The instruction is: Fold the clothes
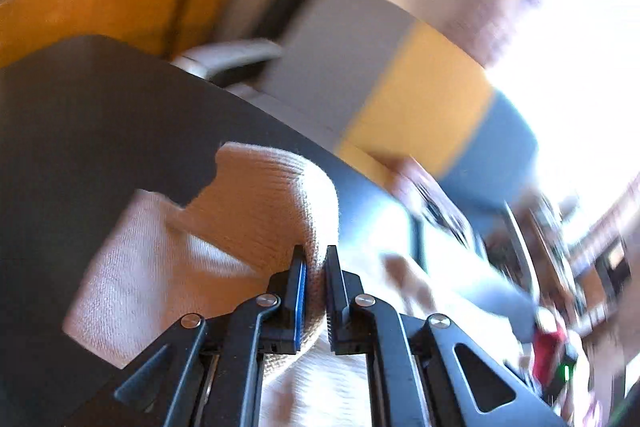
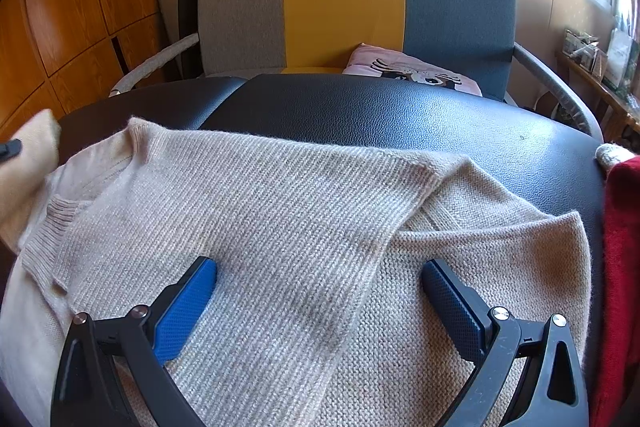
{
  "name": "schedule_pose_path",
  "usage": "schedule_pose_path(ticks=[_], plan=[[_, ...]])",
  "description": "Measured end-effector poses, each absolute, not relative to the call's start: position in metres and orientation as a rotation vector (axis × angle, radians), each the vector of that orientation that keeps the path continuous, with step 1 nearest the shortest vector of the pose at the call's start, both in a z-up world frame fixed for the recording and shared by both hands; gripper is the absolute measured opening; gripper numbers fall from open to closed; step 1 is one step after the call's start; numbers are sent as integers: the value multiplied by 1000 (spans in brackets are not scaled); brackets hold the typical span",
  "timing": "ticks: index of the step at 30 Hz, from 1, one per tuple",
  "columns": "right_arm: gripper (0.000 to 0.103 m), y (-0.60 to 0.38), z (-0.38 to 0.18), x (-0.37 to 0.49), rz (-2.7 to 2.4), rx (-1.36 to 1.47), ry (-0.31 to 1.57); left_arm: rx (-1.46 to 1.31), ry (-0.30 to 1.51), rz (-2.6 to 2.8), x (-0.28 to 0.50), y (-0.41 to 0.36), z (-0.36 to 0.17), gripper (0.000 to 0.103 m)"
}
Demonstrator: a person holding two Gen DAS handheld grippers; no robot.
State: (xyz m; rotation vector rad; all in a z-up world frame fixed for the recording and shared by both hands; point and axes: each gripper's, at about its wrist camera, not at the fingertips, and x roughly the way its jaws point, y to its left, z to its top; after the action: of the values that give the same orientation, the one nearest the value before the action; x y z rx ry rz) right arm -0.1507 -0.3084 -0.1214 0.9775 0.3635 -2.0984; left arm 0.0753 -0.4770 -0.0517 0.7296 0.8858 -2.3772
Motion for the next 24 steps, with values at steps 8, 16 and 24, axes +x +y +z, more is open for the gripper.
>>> schedule_pose_path(ticks=[8,16,24], plan=[[103,-307,-121,-151,-2092,979,354,924,824,-2484,60,-391,-81,18],[103,-307,-121,-150,-2090,981,353,874,713,-2360,104,-401,-111,19],[103,-316,-118,-150,-2101,1024,392,742,996,-2399,123,-424,-133,19]])
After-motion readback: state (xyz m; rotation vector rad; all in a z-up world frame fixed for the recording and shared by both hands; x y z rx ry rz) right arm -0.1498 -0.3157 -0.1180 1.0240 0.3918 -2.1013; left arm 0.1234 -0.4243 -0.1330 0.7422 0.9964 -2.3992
